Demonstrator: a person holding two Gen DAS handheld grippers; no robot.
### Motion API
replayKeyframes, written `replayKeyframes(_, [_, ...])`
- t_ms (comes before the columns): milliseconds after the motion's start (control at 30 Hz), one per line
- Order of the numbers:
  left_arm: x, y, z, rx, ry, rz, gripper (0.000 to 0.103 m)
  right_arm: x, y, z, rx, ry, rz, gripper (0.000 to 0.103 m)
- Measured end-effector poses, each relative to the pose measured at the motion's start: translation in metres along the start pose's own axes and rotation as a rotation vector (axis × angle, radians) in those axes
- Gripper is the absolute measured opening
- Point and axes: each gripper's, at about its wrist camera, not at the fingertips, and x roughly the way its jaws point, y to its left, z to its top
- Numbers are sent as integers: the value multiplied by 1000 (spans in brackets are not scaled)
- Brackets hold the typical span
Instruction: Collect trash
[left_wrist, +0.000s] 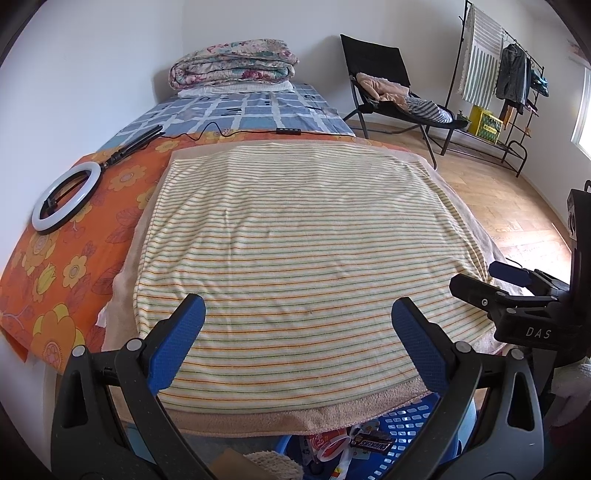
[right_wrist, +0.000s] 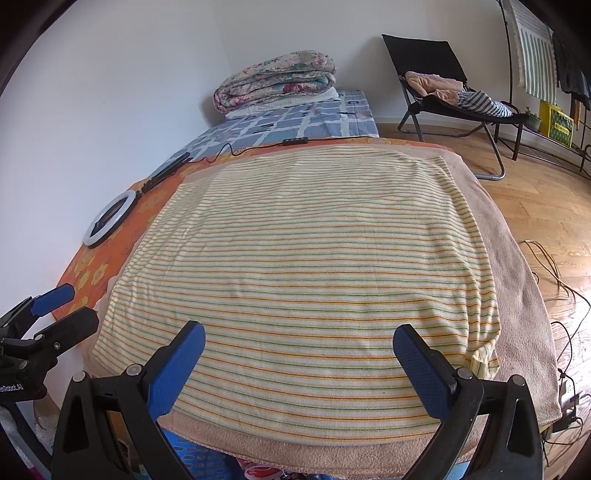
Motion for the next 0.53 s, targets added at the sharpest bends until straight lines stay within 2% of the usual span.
replayKeyframes(533, [-1, 5, 0, 2, -9, 4, 102, 1, 0, 0, 8, 9, 4, 103])
